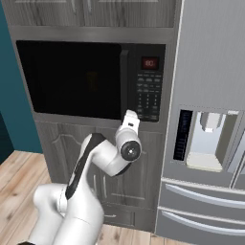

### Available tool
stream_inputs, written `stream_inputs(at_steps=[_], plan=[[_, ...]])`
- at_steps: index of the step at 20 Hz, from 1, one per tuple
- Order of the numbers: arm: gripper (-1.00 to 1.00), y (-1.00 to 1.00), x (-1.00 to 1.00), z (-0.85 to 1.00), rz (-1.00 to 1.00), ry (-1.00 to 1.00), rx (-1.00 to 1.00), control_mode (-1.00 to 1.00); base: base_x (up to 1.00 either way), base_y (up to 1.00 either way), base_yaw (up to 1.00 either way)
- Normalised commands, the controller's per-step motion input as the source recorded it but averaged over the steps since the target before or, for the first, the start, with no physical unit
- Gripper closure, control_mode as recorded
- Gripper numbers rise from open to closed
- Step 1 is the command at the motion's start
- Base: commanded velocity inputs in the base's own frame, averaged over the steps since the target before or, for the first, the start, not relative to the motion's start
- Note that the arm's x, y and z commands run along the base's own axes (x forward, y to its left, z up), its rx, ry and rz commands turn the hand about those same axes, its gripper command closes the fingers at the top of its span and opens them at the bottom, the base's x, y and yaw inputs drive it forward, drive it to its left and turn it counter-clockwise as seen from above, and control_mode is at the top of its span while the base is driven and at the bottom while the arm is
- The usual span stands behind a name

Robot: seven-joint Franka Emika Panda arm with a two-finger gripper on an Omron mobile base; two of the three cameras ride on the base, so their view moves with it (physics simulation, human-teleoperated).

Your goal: Place the microwavable item in the microwave. Then, close the microwave door and press the start button.

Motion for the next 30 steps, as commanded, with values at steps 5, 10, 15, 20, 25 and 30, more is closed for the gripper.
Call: stream_inputs(at_steps=[5,10,15,20,25,30], plan=[[-1.00,0.00,0.30,0.00,0.01,0.07,0.00,-1.00,0.00,0.00,0.00],[-1.00,-0.10,0.23,-0.09,0.01,0.06,0.00,-1.00,0.00,0.00,0.00],[-1.00,-0.11,0.17,-0.18,0.00,0.06,0.00,-1.00,0.00,0.00,0.00],[-1.00,0.00,0.28,-0.11,0.00,0.07,0.00,-1.00,0.00,0.00,0.00],[-1.00,-0.01,0.27,-0.14,0.00,0.05,0.00,-1.00,0.00,0.00,0.00],[-1.00,-0.13,0.26,-0.22,0.00,0.03,0.00,-1.00,0.00,0.00,0.00]])
